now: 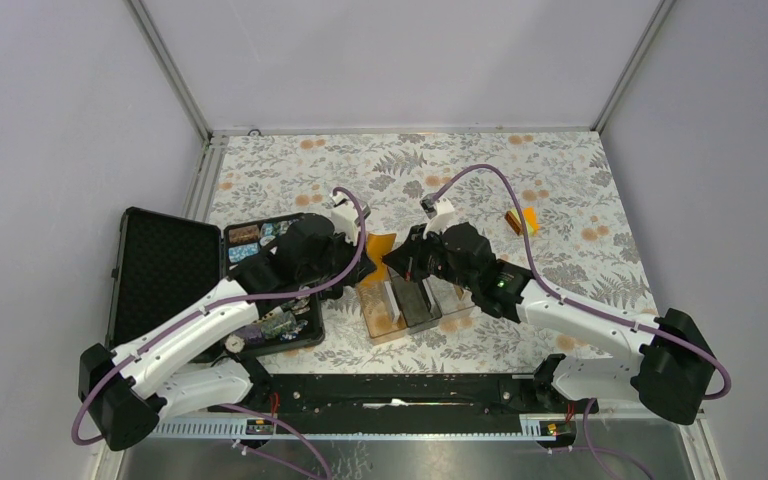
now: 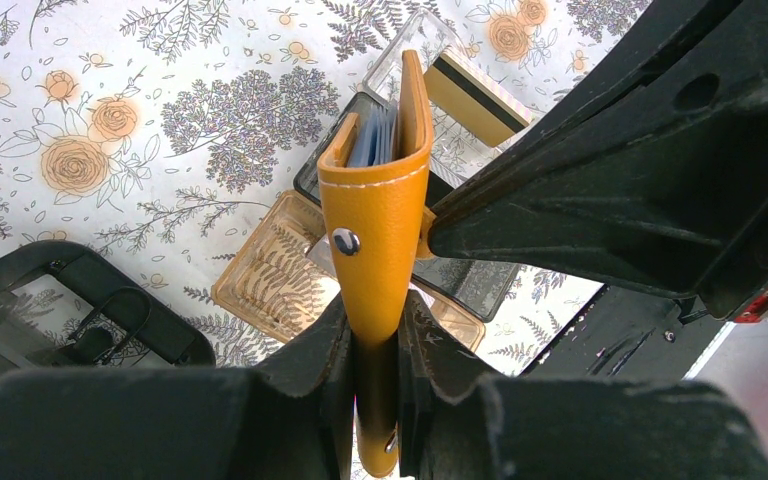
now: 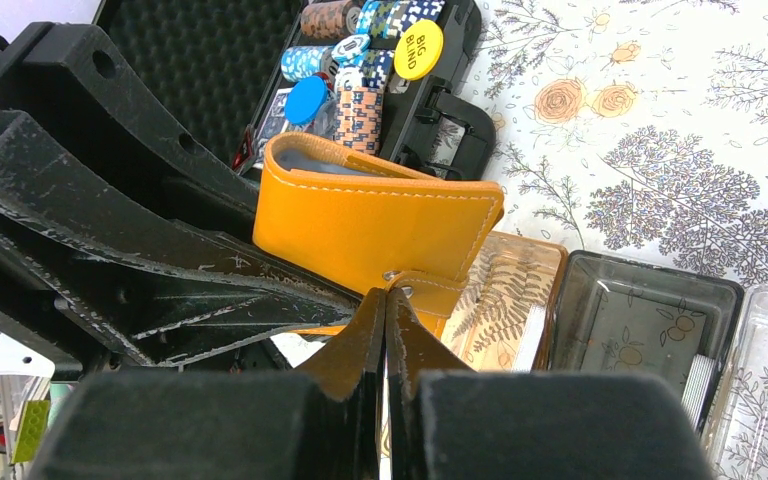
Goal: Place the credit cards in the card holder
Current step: Close the card holder.
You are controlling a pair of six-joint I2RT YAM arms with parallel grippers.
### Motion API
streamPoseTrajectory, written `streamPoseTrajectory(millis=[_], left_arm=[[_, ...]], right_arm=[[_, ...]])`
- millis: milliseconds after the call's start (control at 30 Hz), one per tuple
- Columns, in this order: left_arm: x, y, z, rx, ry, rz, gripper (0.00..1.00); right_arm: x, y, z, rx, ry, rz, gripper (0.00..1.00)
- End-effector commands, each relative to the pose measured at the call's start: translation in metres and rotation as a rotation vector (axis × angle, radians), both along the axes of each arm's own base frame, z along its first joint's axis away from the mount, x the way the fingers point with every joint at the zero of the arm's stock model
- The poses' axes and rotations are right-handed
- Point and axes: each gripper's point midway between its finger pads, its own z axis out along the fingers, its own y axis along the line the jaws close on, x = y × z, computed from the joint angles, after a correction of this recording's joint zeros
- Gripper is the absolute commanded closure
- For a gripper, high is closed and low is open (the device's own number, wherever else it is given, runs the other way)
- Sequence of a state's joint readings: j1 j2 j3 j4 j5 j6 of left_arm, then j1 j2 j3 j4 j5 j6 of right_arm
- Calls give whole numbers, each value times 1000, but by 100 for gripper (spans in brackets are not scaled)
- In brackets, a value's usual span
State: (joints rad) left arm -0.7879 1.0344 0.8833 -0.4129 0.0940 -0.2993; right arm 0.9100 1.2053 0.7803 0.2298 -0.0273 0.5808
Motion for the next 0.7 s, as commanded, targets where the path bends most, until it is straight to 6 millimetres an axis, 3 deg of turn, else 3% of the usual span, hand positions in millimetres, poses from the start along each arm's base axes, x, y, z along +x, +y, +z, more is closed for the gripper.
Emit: streamPoseTrajectory(millis=[0,667], left_arm=[[-14,3,-16,60,72,-39,100],[-20,-4,-15,41,91,-81,100]], right_arm=[[4,14,88,247,-170,16,100],[1,24,88,270,-149,57,100]])
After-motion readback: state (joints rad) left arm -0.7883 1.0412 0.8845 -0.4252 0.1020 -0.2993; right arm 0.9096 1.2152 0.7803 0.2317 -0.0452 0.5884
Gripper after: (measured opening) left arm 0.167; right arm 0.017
